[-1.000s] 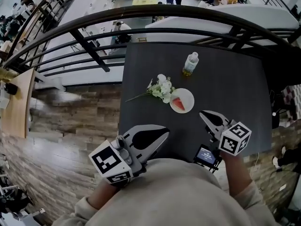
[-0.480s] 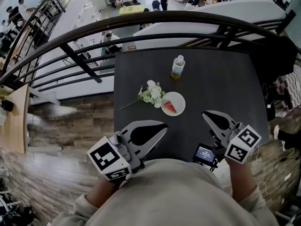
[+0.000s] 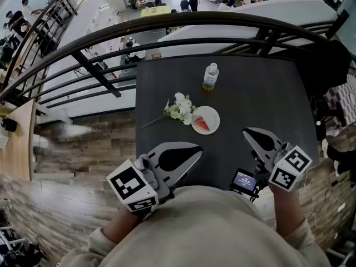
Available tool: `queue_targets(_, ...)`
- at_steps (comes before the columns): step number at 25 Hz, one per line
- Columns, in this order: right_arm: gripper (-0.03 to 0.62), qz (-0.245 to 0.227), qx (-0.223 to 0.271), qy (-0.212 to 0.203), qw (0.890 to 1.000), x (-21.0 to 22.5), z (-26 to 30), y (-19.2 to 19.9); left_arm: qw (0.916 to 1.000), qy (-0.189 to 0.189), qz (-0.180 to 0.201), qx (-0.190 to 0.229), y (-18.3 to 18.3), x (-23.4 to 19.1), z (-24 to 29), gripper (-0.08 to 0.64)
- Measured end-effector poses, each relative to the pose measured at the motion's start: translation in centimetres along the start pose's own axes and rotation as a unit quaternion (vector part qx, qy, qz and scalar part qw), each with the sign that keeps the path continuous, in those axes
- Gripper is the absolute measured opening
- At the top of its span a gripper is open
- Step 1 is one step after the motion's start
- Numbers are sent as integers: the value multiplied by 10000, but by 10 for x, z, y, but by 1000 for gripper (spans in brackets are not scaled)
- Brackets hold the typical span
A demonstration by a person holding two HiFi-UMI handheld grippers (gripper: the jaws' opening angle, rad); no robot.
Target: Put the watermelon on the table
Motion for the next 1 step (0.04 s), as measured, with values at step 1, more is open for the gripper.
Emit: queue_targets(1,12,-10,-2,-5,10000,0,0,-1,10000,6,0,-10,0,0,0,3)
Point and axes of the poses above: the fingertips, and each gripper's own axes: z forward along the fingers, x to its right, y out of its underside, the point moved 6 cm from there along -z, backward along the fingers, and after that the axes turned 12 degrees about -x, right-handed, at the moved point
